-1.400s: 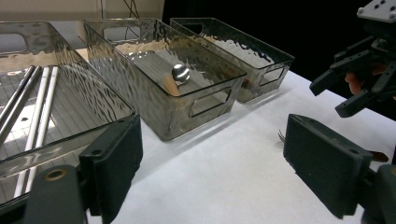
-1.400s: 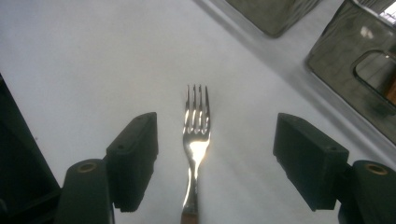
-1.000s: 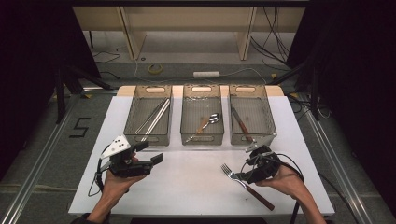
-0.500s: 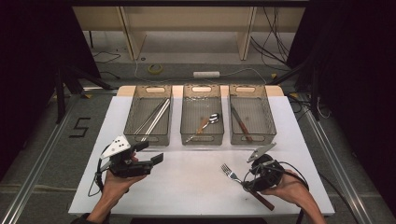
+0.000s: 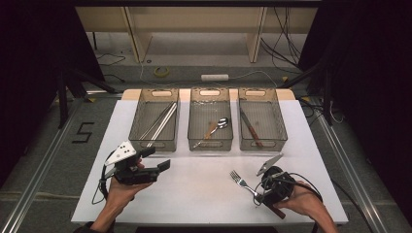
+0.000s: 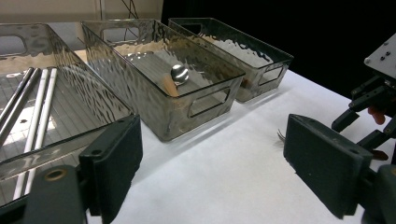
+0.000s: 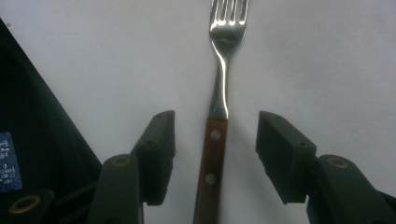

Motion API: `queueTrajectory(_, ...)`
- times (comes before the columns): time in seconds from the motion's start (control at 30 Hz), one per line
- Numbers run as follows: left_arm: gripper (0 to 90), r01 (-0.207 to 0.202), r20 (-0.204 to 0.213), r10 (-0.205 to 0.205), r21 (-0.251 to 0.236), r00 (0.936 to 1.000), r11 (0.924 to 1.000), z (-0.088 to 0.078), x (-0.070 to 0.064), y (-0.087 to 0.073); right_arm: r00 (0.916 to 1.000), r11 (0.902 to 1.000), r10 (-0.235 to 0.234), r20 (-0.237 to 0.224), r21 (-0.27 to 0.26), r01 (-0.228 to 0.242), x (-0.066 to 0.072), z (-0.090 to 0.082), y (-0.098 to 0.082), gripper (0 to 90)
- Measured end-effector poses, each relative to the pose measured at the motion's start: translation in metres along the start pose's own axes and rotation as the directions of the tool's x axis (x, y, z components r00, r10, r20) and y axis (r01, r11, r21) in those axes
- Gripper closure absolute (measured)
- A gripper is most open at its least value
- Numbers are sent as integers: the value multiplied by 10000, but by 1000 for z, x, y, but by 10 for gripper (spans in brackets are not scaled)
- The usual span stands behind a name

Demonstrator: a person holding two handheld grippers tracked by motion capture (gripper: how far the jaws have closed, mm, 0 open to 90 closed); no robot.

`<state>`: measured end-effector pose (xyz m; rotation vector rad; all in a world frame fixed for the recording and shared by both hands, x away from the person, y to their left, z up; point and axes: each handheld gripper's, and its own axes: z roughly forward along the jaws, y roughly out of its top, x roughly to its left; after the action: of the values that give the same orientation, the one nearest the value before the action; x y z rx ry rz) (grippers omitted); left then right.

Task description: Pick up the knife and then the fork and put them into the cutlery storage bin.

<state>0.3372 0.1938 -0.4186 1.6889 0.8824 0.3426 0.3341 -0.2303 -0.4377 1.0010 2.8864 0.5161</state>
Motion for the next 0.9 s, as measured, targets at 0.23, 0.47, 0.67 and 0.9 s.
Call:
queueTrajectory(0.23,191,-28,-5,28,16,10000,10000,0,0,0,10000,9999,49,-77,125,-48,0,4,-4,550)
queueTrajectory(0.47,191,-50,-4,50,22,10000,10000,0,0,0,9995,9994,300,19,174,-300,-2,8,-8,600)
queueTrajectory(0.67,191,-52,-12,52,9,10000,10000,0,0,0,9992,9988,385,49,290,-386,-2,11,-10,631)
queueTrajectory(0.9,191,-63,-12,63,6,10000,10000,0,0,0,9991,9987,404,85,321,-407,-2,13,-11,663)
